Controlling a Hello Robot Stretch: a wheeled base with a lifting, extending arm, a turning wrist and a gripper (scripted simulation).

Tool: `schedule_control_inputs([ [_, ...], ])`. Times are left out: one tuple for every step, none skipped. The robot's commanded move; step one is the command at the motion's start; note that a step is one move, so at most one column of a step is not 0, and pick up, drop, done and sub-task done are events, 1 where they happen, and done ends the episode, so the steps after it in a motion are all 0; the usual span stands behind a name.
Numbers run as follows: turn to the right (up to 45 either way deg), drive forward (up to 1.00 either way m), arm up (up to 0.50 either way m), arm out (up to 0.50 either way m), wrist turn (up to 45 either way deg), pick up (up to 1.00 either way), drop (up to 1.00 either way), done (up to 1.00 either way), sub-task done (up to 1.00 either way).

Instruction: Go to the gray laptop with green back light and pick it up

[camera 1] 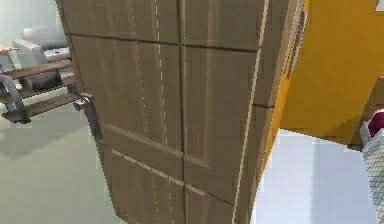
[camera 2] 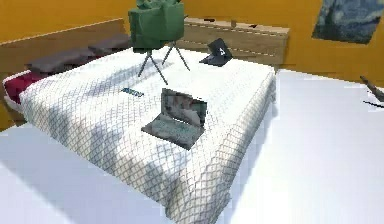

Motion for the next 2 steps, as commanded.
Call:
schedule_control_inputs([
  [45.0,0.0,0.0,0.0,0.0,0.0,0.0,0.0,0.0],
  [45.0,0.0,0.0,0.0,0.0,0.0,0.0,0.0,0.0],
])
